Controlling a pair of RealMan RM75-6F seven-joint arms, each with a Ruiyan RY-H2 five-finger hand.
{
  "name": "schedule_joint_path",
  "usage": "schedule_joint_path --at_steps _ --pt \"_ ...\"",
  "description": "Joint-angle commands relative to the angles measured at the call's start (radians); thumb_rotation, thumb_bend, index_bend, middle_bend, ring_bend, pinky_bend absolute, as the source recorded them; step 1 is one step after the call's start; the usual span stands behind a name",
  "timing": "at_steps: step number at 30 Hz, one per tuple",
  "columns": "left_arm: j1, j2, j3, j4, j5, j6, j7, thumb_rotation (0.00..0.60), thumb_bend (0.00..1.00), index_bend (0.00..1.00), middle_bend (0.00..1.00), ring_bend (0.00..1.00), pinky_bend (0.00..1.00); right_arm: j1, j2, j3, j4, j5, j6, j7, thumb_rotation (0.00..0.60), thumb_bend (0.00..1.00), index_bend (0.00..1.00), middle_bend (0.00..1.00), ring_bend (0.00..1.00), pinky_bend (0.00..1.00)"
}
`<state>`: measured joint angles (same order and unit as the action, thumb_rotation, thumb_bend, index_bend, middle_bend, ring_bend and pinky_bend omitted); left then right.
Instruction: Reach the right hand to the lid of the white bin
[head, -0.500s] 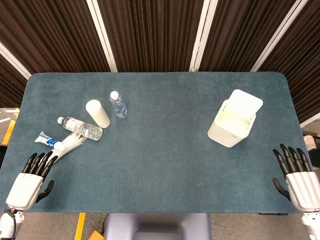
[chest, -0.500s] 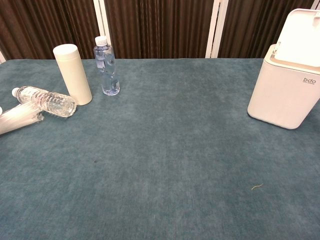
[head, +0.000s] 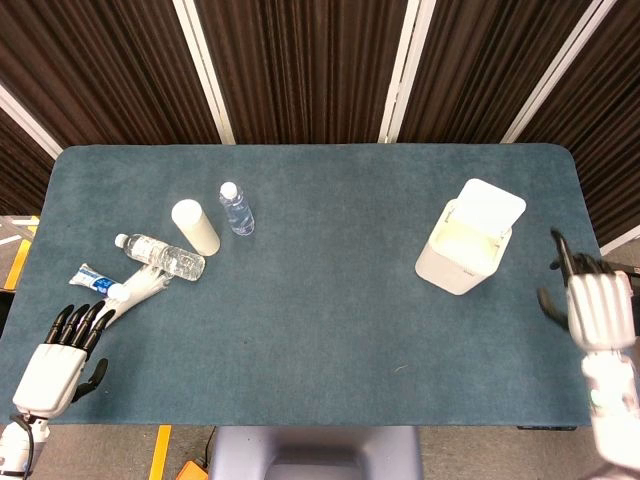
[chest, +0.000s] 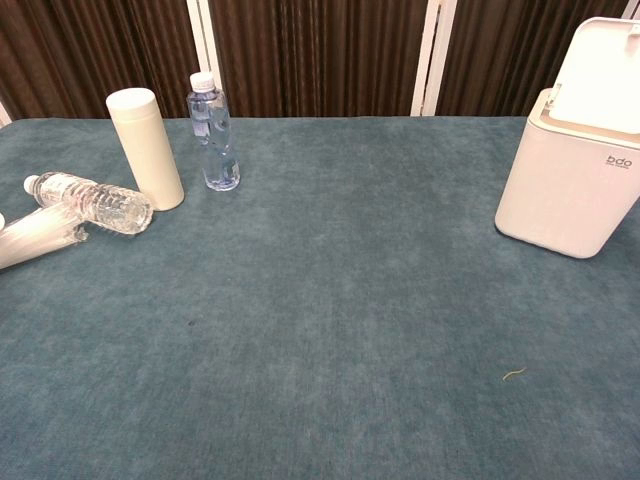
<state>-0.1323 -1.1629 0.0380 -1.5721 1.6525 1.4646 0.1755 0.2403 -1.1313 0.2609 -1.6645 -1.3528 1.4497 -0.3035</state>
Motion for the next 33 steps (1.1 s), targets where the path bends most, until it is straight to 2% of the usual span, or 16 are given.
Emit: schedule_joint_path --at_steps 1,4,7,9,16,27,33 --pt "0.000 -0.002 -0.002 0.000 -0.008 -0.004 0.007 0.600 0.47 0.00 0.00 0.00 0.00 0.221 0.062 0.155 -0.066 0.325 -0.263 -0.269 0.600 0.57 0.34 1.00 1.00 1.00" --pt "-0.001 -0.003 -0.004 -0.001 -0.019 -0.012 0.016 0.600 0.47 0.00 0.00 0.00 0.00 0.321 0.080 0.188 -0.066 0.525 -0.348 -0.418 0.600 0.59 0.32 1.00 1.00 1.00" --pt "-0.001 -0.003 -0.005 -0.002 -0.023 -0.014 0.020 0.600 0.47 0.00 0.00 0.00 0.00 0.390 0.072 0.194 -0.058 0.665 -0.383 -0.492 0.600 0.62 0.33 1.00 1.00 1.00" --pt "0.000 -0.003 -0.006 -0.002 -0.027 -0.015 0.022 0.600 0.47 0.00 0.00 0.00 0.00 0.434 0.055 0.191 -0.033 0.739 -0.392 -0.523 0.600 0.64 0.34 1.00 1.00 1.00" --pt "0.000 -0.002 -0.008 -0.004 -0.038 -0.020 0.029 0.600 0.47 0.00 0.00 0.00 0.00 0.522 0.019 0.159 0.042 0.893 -0.424 -0.565 0.600 0.65 0.34 1.00 1.00 1.00" --pt "0.005 -0.002 -0.004 -0.007 -0.029 -0.009 0.034 0.600 0.47 0.00 0.00 0.00 0.00 0.552 0.069 0.077 0.026 0.972 -0.487 -0.533 0.600 0.67 0.42 1.00 1.00 1.00" --pt "0.008 0.001 -0.007 -0.009 -0.031 -0.001 0.027 0.600 0.47 0.00 0.00 0.00 0.00 0.525 0.126 0.040 -0.063 0.875 -0.483 -0.468 0.600 0.67 0.43 1.00 1.00 1.00"
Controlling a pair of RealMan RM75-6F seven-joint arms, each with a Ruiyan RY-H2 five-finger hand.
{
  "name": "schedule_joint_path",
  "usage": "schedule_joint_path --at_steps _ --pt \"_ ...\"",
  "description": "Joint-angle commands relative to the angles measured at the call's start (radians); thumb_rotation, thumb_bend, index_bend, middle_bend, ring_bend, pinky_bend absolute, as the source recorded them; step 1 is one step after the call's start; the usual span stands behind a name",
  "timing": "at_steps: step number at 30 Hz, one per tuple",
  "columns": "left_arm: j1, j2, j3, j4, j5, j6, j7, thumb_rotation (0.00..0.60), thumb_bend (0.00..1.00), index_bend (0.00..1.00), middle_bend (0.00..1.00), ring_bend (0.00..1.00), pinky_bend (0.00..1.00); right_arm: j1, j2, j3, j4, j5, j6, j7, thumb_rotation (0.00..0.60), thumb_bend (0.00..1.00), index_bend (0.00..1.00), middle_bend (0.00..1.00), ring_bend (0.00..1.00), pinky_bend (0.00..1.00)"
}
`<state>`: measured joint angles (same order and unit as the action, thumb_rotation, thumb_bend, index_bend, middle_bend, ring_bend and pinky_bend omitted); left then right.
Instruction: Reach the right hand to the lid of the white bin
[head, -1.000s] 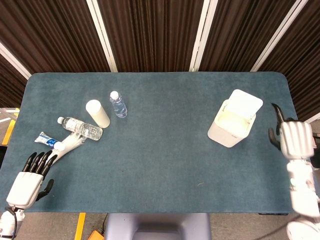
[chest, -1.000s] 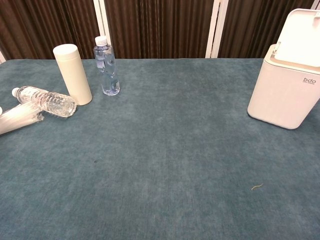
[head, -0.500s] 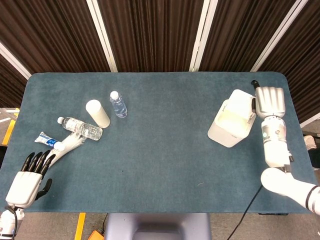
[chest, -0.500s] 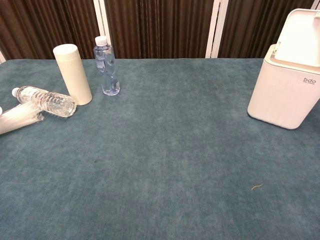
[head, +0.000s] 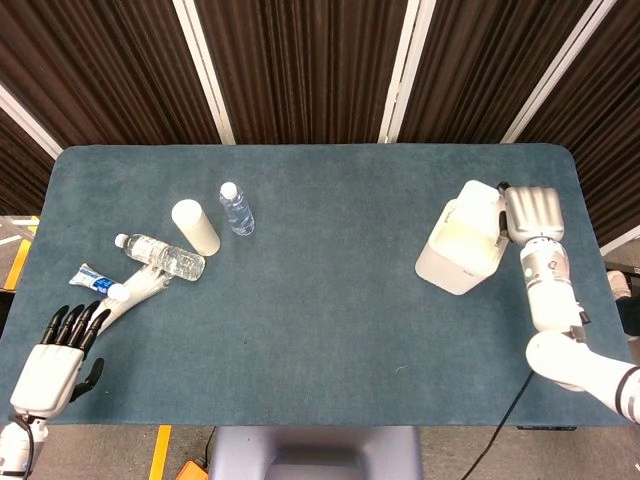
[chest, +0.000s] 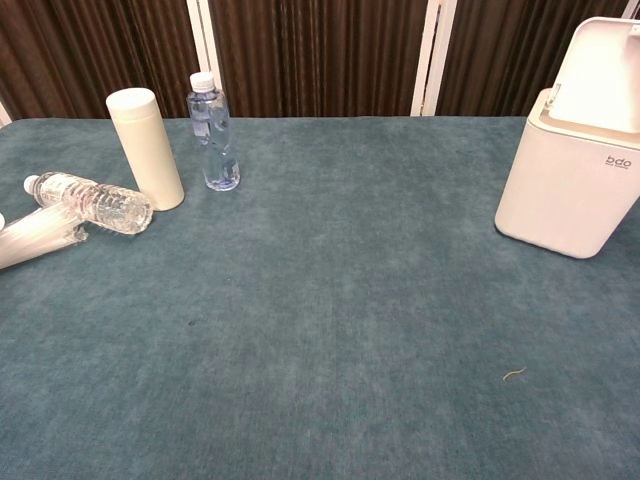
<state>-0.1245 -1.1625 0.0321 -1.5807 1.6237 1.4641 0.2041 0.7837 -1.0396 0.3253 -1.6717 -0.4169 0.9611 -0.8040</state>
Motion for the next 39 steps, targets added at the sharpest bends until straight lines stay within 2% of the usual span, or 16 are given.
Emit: schedule_joint_path --at_steps 1,9,19,23,26,29,30,32,33,35,36,39 --pt "0.000 0.001 -0.002 -0.001 -0.004 -0.001 -0.002 0.600 0.47 0.00 0.00 0.00 0.00 -0.024 0.044 -0.034 -0.077 -0.083 0.012 0.035 0.600 0.67 0.42 1.00 1.00 1.00" --pt "0.002 0.000 0.004 -0.003 0.008 0.002 0.003 0.600 0.47 0.00 0.00 0.00 0.00 -0.047 0.050 -0.134 -0.204 -0.250 0.113 -0.014 0.600 0.67 0.41 1.00 1.00 1.00" --pt "0.004 0.008 0.001 -0.003 0.009 0.011 -0.012 0.600 0.47 0.00 0.00 0.00 0.00 -0.063 -0.033 -0.267 -0.217 -0.329 0.184 -0.136 0.600 0.67 0.40 1.00 1.00 1.00" --pt "0.004 0.007 0.001 -0.003 0.009 0.010 -0.010 0.600 0.47 0.00 0.00 0.00 0.00 -0.064 -0.067 -0.294 -0.195 -0.326 0.198 -0.167 0.600 0.67 0.39 1.00 1.00 1.00" --pt "0.005 0.007 0.001 -0.004 0.010 0.011 -0.009 0.600 0.47 0.00 0.00 0.00 0.00 -0.066 -0.071 -0.294 -0.194 -0.327 0.205 -0.160 0.600 0.67 0.38 1.00 1.00 1.00" --pt "0.007 0.010 0.001 -0.005 0.012 0.018 -0.014 0.600 0.47 0.00 0.00 0.00 0.00 -0.112 -0.051 -0.273 -0.225 -0.448 0.286 -0.049 0.600 0.67 0.33 1.00 1.00 1.00" --pt "0.008 0.011 0.000 -0.005 0.014 0.022 -0.017 0.600 0.47 0.00 0.00 0.00 0.00 -0.150 -0.045 -0.274 -0.229 -0.552 0.354 0.016 0.600 0.67 0.29 1.00 0.98 0.98" --pt "0.009 0.012 0.000 -0.005 0.017 0.027 -0.022 0.600 0.47 0.00 0.00 0.00 0.00 -0.217 -0.043 -0.297 -0.214 -0.718 0.469 0.104 0.600 0.67 0.21 0.96 0.89 0.90" --pt "0.009 0.013 0.001 -0.005 0.018 0.026 -0.024 0.600 0.47 0.00 0.00 0.00 0.00 -0.263 -0.046 -0.320 -0.200 -0.807 0.539 0.148 0.600 0.67 0.14 0.89 0.80 0.83" --pt "0.009 0.013 0.002 -0.006 0.020 0.025 -0.026 0.600 0.47 0.00 0.00 0.00 0.00 -0.330 -0.050 -0.360 -0.186 -0.900 0.620 0.200 0.600 0.65 0.04 0.68 0.62 0.75" --pt "0.009 0.013 0.003 -0.006 0.022 0.025 -0.025 0.600 0.47 0.00 0.00 0.00 0.00 -0.373 -0.050 -0.392 -0.177 -0.948 0.657 0.226 0.600 0.63 0.00 0.53 0.49 0.69" --pt "0.012 0.011 0.007 -0.006 0.036 0.035 -0.024 0.600 0.47 0.00 0.00 0.00 0.00 -0.477 -0.068 -0.462 -0.100 -1.062 0.749 0.314 0.600 0.57 0.00 0.30 0.26 0.54"
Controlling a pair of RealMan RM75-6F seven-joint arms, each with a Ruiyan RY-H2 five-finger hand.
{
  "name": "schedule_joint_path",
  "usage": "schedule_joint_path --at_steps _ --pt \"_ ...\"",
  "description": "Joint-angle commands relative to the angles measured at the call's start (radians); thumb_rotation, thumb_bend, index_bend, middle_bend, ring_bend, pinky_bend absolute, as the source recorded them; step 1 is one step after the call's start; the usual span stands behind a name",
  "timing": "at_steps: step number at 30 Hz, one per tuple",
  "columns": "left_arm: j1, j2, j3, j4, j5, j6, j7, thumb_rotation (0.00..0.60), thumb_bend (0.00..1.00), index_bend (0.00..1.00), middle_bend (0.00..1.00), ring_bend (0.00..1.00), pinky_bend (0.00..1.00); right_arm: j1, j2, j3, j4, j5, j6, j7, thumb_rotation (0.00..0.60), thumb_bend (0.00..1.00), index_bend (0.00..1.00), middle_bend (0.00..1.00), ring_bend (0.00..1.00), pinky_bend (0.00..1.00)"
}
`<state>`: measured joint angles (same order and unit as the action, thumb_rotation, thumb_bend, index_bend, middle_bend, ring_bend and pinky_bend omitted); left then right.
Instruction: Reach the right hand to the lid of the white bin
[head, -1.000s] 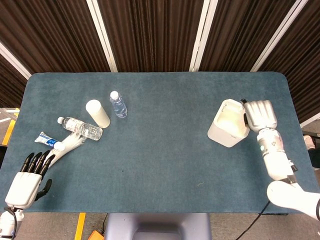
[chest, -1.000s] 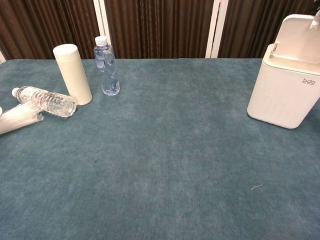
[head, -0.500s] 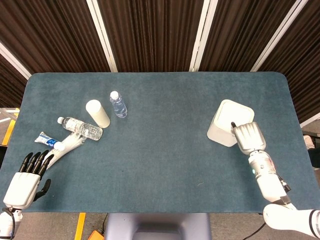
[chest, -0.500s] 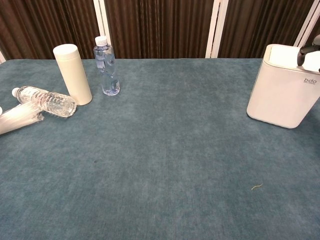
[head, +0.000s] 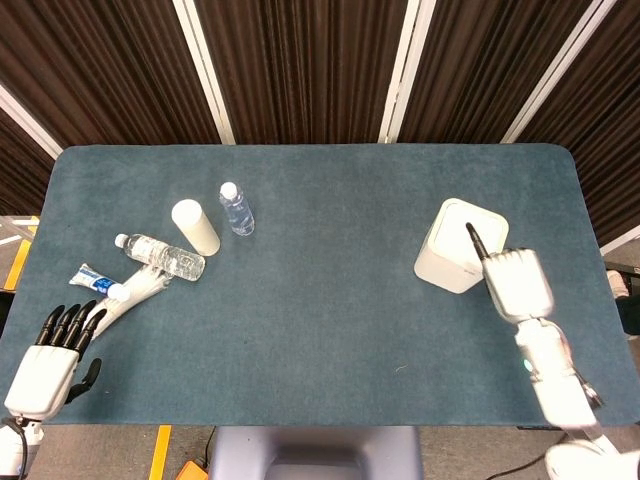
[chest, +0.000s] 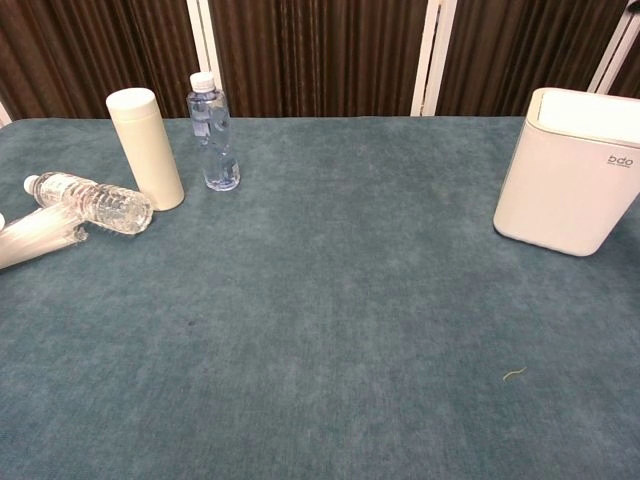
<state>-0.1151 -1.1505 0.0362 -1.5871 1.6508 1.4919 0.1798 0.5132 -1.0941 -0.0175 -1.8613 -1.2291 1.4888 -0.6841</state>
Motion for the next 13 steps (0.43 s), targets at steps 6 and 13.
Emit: schedule_joint_path --at_steps 6,13 --pt "0.013 -0.002 0.014 0.006 0.053 0.045 -0.010 0.600 0.47 0.00 0.00 0.00 0.00 -0.340 -0.066 -0.199 0.287 -0.326 0.251 0.433 0.600 0.54 0.00 0.07 0.01 0.17" --pt "0.015 -0.001 0.013 0.010 0.053 0.047 -0.019 0.600 0.47 0.00 0.00 0.00 0.00 -0.379 -0.074 -0.166 0.332 -0.389 0.278 0.447 0.600 0.51 0.00 0.03 0.00 0.08"
